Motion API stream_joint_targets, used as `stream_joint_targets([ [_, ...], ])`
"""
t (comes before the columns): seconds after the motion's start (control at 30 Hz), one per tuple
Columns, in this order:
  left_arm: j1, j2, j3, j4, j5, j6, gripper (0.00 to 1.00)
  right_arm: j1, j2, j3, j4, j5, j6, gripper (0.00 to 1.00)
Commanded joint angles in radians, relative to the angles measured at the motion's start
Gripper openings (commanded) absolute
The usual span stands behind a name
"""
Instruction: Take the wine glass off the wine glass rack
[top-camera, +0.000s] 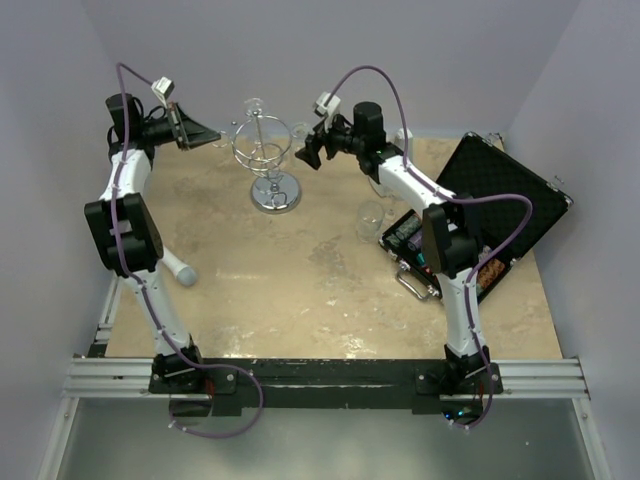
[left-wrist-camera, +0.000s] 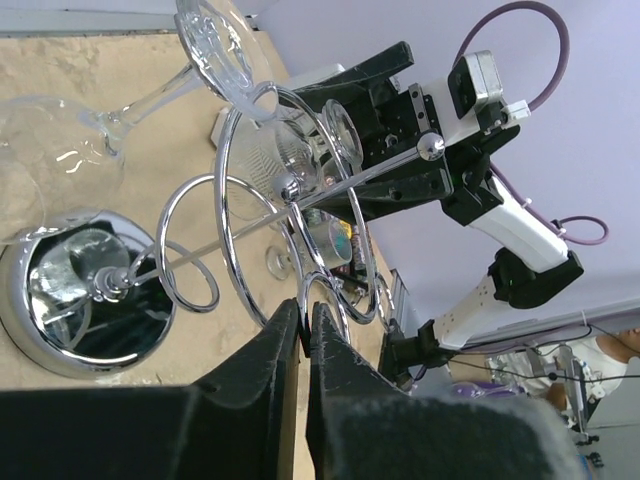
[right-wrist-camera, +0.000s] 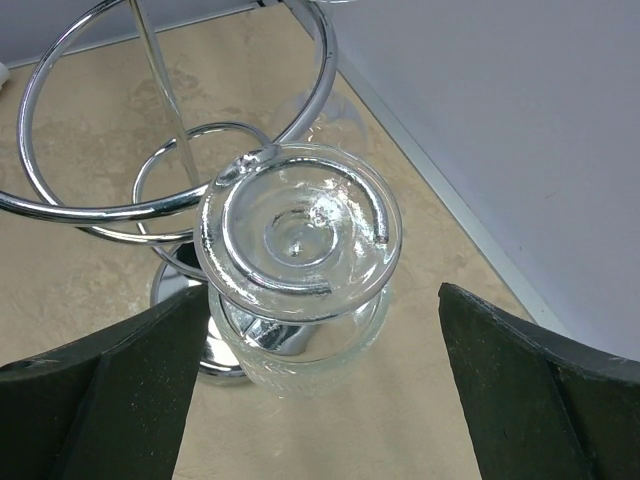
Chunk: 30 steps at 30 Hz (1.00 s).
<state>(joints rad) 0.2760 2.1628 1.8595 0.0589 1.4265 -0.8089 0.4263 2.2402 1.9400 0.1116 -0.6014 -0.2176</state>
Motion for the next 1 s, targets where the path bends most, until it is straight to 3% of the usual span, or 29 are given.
stream_joint_targets([
  [0.0,-0.001,0.014,0.072,0.028,-0.006,0.054,0.2,0.0,-0.031,-0.009,0.013,-0.003,0.008,0.98],
  [0.1,-0.001,0.003,0.067,0.053,-0.009,0.033,0.41,0.0,-0.034,-0.018,0.013,-0.017,-0.008,0.99],
  [0.27,0.008,-0.037,0.038,0.059,-0.046,0.02,0.66,-0.021,-0.031,-0.042,0.029,-0.086,0.004,0.99],
  [0.37,0.025,-0.067,-0.006,0.062,-0.073,0.022,0.72,-0.053,-0.024,-0.059,0.074,-0.158,0.046,0.99],
  [0.57,0.074,-0.13,-0.1,0.041,-0.118,0.037,0.8,-0.069,-0.013,-0.062,0.109,-0.21,-0.026,0.99],
  [0.7,0.098,-0.155,-0.108,-0.027,-0.133,0.1,1.0,-0.069,-0.001,-0.079,0.151,-0.198,-0.028,0.99],
  [0.97,0.1,-0.195,-0.088,-0.142,-0.17,0.209,1.0,-0.06,0.045,-0.041,0.172,-0.225,-0.009,0.98],
])
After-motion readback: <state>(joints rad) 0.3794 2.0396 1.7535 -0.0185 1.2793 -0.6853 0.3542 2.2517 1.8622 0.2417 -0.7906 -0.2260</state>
